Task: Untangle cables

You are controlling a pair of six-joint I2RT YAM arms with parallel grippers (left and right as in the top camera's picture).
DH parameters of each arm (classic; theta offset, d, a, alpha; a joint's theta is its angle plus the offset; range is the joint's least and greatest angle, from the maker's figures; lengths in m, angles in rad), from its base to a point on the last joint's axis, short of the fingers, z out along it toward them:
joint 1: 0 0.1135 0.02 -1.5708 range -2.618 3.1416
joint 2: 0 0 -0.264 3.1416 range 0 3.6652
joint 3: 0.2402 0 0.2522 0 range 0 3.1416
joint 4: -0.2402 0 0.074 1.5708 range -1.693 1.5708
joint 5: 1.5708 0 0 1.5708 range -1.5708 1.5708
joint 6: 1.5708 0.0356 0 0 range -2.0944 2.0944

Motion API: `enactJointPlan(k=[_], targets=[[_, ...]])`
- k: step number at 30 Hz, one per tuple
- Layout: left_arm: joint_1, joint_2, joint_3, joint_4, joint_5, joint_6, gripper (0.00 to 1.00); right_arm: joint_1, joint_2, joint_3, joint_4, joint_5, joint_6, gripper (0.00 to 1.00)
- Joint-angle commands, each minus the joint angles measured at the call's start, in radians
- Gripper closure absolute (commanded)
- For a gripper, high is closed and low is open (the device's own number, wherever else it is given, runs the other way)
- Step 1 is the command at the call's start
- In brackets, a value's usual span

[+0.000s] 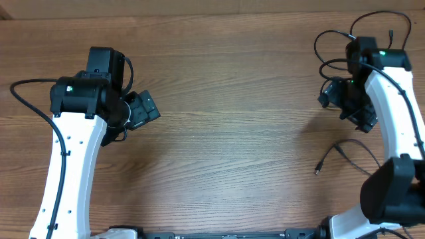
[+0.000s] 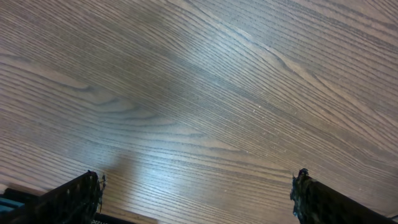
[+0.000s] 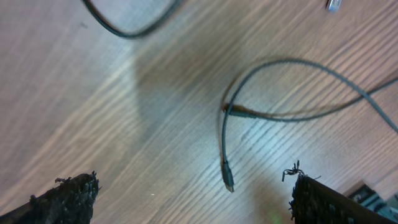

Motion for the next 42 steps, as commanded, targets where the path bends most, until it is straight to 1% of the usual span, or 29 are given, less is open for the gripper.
enactJointPlan(k=[1, 3, 8, 12, 18, 23, 27, 35, 37, 40, 42], targets=[[0.003, -0.01, 0.021, 0.0, -0.01, 0.011, 0.0, -0.027, -0.036, 0.047, -0.007, 0.006, -0.031, 0.0], [0.003, -0.01, 0.021, 0.0, -0.01, 0.011, 0.0, -0.048, -0.036, 0.056, -0.009, -0.023, -0.045, 0.0], [0.003, -0.01, 0.021, 0.001, -0.01, 0.012, 0.0, -0.145, -0.036, 0.092, -0.014, -0.151, -0.161, 0.0], [0.003, -0.01, 0.021, 0.0, -0.01, 0.011, 0.0, -0.255, -0.036, 0.13, -0.041, -0.155, -0.164, 0.0], [0.003, -0.01, 0.021, 0.0, -0.01, 0.011, 0.0, -0.445, -0.036, 0.134, -0.042, -0.177, -0.157, 0.0], [0.003, -0.01, 0.021, 0.001, -0.01, 0.011, 0.0, -0.55, -0.036, 0.133, -0.034, -0.211, -0.156, 0.0], [0.003, -0.01, 0.021, 0.0, -0.01, 0.011, 0.01, -0.595, -0.036, 0.133, -0.024, -0.211, -0.156, 0.0], [0.003, -0.01, 0.021, 0.0, -0.01, 0.011, 0.0, -0.597, -0.036, 0.133, 0.01, -0.21, -0.154, 0.0], [0.003, -0.01, 0.021, 0.0, -0.01, 0.011, 0.0, -0.602, -0.035, 0.132, 0.018, -0.197, -0.114, 0.0], [0.003, -0.01, 0.021, 0.0, -0.01, 0.012, 0.01, -0.613, -0.035, 0.132, 0.026, -0.127, -0.007, 0.0], [0.003, -0.01, 0.021, 0.001, -0.01, 0.011, 0.0, -0.618, -0.035, 0.132, 0.032, -0.095, 0.026, 0.0]])
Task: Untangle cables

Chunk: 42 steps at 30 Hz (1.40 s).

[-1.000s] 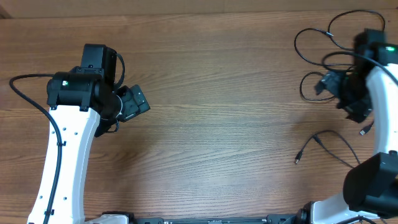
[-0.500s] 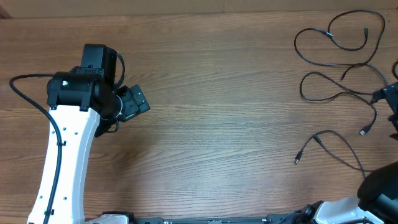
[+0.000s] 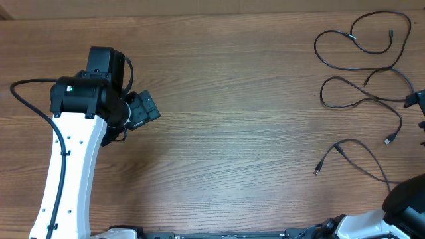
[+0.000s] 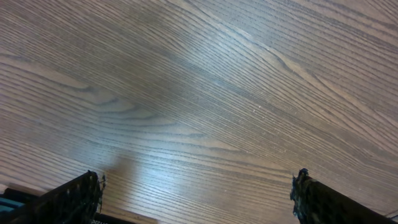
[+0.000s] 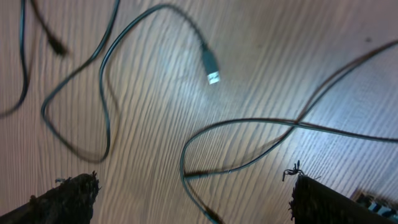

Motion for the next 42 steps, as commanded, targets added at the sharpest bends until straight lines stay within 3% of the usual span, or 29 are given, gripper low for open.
enactJointPlan(k=[1, 30, 36, 40, 42], targets=[[0.003, -0.01, 0.021, 0.0, -0.01, 0.011, 0.0, -0.019, -0.021, 0.024, 0.016, 0.088, 0.107, 0.0], [0.003, -0.01, 0.021, 0.0, -0.01, 0.011, 0.01, -0.025, -0.019, 0.024, 0.15, 0.13, 0.093, 0.0], [0.003, -0.01, 0.021, 0.0, -0.01, 0.011, 0.01, -0.019, -0.019, 0.023, 0.187, -0.079, -0.087, 0.0], [0.003, -0.01, 0.021, 0.0, -0.01, 0.012, 0.0, -0.018, -0.019, 0.023, 0.172, -0.008, -0.063, 0.0], [0.003, -0.01, 0.021, 0.0, -0.01, 0.012, 0.0, -0.019, -0.019, 0.023, 0.151, 0.083, 0.029, 0.0]])
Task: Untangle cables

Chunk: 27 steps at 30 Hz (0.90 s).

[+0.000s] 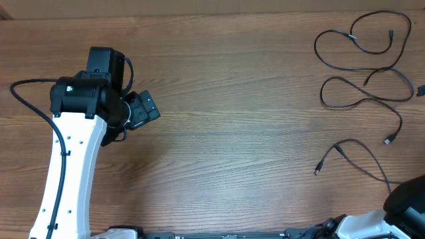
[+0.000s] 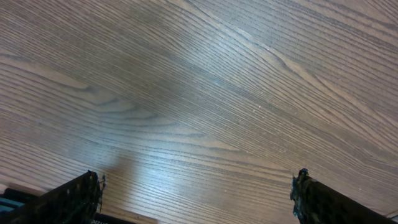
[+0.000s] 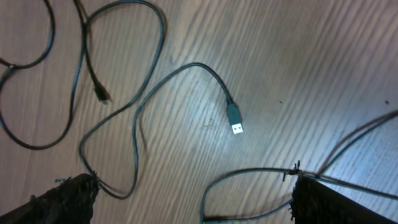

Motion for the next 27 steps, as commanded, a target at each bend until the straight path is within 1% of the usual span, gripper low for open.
enactJointPlan(k=[1, 4, 6, 14, 17, 22, 27], targets=[[0.003, -0.01, 0.021, 0.001, -0.01, 0.011, 0.0, 0.0, -0.019, 0.023, -0.029, 0.137, 0.119, 0.0], [0.003, -0.01, 0.021, 0.001, -0.01, 0.011, 0.01, -0.011, -0.019, 0.023, -0.064, 0.244, 0.229, 0.0], [0.003, -0.01, 0.021, 0.001, -0.01, 0.011, 0.0, -0.013, -0.019, 0.014, -0.062, 0.28, 0.256, 0.0], [0.003, -0.01, 0.021, 0.001, -0.01, 0.011, 0.0, -0.014, -0.011, -0.059, -0.019, 0.293, 0.278, 0.0], [0.003, -0.01, 0.021, 0.001, -0.01, 0.011, 0.0, -0.022, -0.002, -0.077, -0.008, 0.336, 0.304, 0.0], [0.003, -0.01, 0.021, 0.001, -0.01, 0.011, 0.0, -0.085, 0.028, -0.114, -0.011, 0.36, 0.358, 0.0], [0.003, -0.01, 0.021, 0.001, -0.01, 0.011, 0.01, -0.15, 0.084, -0.13, -0.019, 0.334, 0.36, 0.0]])
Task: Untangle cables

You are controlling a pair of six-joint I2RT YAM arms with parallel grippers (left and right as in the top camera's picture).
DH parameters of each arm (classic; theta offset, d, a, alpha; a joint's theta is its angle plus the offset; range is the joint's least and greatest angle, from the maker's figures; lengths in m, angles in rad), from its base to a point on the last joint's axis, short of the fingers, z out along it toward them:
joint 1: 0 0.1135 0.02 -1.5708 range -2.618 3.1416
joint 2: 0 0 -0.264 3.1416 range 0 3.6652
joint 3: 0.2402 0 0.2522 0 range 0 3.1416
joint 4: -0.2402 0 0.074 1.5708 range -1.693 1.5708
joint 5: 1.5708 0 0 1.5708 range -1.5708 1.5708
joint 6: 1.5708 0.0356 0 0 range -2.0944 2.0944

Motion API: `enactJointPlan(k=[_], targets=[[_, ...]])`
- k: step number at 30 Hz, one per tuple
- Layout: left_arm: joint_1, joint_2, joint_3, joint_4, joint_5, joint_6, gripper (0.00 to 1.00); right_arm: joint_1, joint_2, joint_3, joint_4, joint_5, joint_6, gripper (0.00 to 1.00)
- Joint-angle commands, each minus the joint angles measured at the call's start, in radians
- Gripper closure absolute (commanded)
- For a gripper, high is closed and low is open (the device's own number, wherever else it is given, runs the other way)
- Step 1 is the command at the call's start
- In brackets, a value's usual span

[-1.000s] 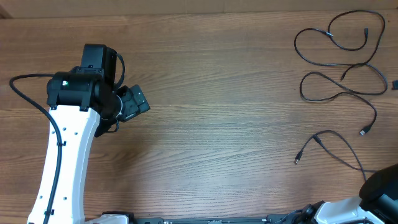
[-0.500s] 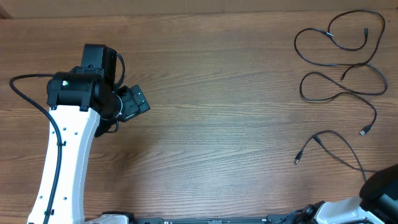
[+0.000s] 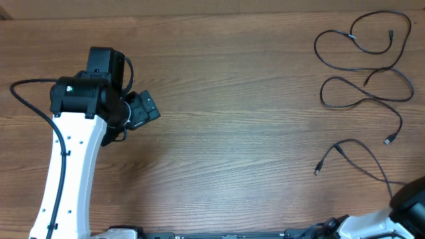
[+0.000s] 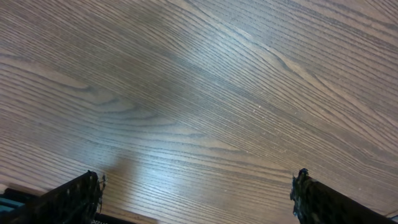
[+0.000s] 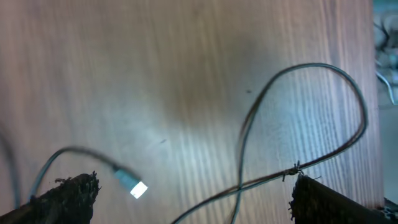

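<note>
Three thin black cables lie apart at the table's right. The top cable (image 3: pixel 362 50) forms a loop, the middle cable (image 3: pixel 362 99) ends in a plug (image 3: pixel 388 141), and the lower cable (image 3: pixel 352 149) runs off toward the front right. My left gripper (image 3: pixel 143 109) hovers open over bare wood (image 4: pixel 196 193) far to the left. My right gripper (image 5: pixel 196 190) is open above a cable loop (image 5: pixel 298 106) and a USB plug (image 5: pixel 134 186), holding nothing. It is out of the overhead view.
The wooden table (image 3: pixel 232 133) spreads wide between the arms. Its right edge (image 5: pixel 375 74) shows in the right wrist view, with clutter beyond. My right arm's base (image 3: pixel 408 199) sits at the front right corner, over the lower cable's end.
My right gripper has moved. The USB plug went from mid-view to the lower left, and the table's edge now shows. Its tip is gone from the overhead's right edge. The left arm is unchanged.
My right arm stood over the cables at the upper right, gripper open just above one cable end. Then it was back at the table's right edge, leaving three separate cables. It stayed open, then left the overhead view. The left arm never moved.
</note>
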Motion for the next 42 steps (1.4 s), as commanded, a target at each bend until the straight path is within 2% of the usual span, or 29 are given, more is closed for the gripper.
enactJointPlan(k=[1, 8, 13, 15, 20, 23, 36, 42], targets=[[0.003, -0.01, 0.021, 0.001, -0.01, 0.011, 0.01, -0.038, 0.042, -0.023, 0.002, 0.006, 0.026, 0.0], [0.003, -0.01, 0.021, 0.001, -0.01, 0.012, 0.0, -0.097, 0.054, -0.128, 0.075, -0.012, 0.015, 0.0], [0.003, -0.01, 0.021, 0.001, -0.01, 0.011, 0.0, -0.133, 0.056, -0.233, 0.19, -0.135, -0.088, 0.02], [0.003, -0.01, 0.021, 0.001, -0.01, 0.011, 0.01, -0.14, 0.056, -0.288, 0.234, -0.132, -0.087, 0.07], [0.003, -0.01, 0.021, 0.001, -0.01, 0.011, 0.0, -0.14, 0.058, -0.36, 0.301, -0.124, -0.087, 0.09], [0.003, -0.01, 0.021, 0.001, -0.01, 0.011, 0.01, -0.14, 0.065, -0.383, 0.313, -0.095, -0.057, 0.15], [0.003, -0.01, 0.021, 0.001, -0.01, 0.011, 0.0, -0.14, 0.068, -0.474, 0.43, -0.074, -0.057, 0.21], [0.003, -0.01, 0.021, 0.001, -0.01, 0.011, 0.0, -0.14, 0.069, -0.494, 0.461, -0.077, -0.057, 0.33]])
